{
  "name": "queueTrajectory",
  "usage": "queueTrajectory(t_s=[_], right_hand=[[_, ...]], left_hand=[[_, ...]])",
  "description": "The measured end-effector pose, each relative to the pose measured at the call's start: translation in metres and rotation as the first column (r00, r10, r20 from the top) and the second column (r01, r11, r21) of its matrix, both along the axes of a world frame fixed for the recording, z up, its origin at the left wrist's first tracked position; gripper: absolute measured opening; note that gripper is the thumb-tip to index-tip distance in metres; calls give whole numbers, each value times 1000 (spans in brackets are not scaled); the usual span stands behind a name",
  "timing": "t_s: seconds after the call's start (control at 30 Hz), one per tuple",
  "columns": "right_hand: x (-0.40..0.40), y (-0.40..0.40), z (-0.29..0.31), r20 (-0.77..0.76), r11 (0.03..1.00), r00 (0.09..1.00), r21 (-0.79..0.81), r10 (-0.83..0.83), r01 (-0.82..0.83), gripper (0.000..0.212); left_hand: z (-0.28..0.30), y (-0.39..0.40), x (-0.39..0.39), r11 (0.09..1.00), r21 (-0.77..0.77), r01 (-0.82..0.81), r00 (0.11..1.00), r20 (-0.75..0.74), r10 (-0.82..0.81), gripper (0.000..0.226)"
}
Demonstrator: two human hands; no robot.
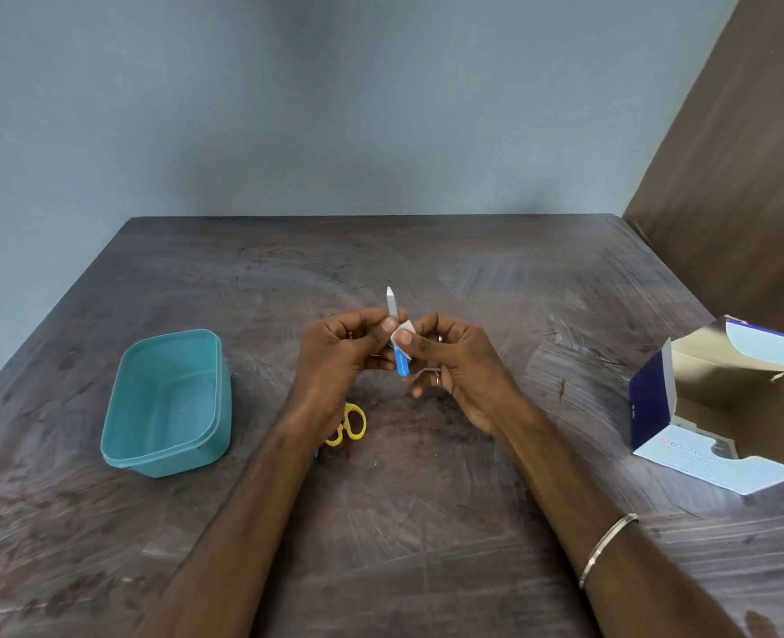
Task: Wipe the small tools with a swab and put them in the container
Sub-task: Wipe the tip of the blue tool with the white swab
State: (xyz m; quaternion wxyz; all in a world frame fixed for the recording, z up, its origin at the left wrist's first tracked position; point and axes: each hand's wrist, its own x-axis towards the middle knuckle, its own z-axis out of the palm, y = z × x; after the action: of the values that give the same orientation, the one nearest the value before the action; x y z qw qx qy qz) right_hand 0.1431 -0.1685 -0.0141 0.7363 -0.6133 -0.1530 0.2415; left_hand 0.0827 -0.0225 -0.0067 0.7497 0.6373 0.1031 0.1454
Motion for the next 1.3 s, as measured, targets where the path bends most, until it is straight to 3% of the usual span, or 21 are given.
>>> queueTrajectory(t_s=[0.2,0.43,0.77,0.87,1.1,1.3], right_hand=[[7,-7,3,56,990,990,49,-133,130,21],[8,-5,2,197,967,947,42,-255,251,12],[7,-4,-1,361,964,912,-103,-192,244,8],[6,-2,0,385,962,904,-120,-183,246,17],[10,-6,0,268,951,919,-25,-290,308,8],[9,-5,-2,139,988,979,-20,-146,150,10]], left_hand=[[3,-4,-1,993,99,-61,998,4,61,11],[1,-7,-2,943,326,-60,998,26,55,12],[-1,-1,-2,902,430,-37,999,20,31,11],[0,-3,-2,903,429,-28,1000,8,26,10],[0,-2,-1,924,378,-59,998,-11,69,7],[1,3,2,981,148,-127,990,-43,135,12]])
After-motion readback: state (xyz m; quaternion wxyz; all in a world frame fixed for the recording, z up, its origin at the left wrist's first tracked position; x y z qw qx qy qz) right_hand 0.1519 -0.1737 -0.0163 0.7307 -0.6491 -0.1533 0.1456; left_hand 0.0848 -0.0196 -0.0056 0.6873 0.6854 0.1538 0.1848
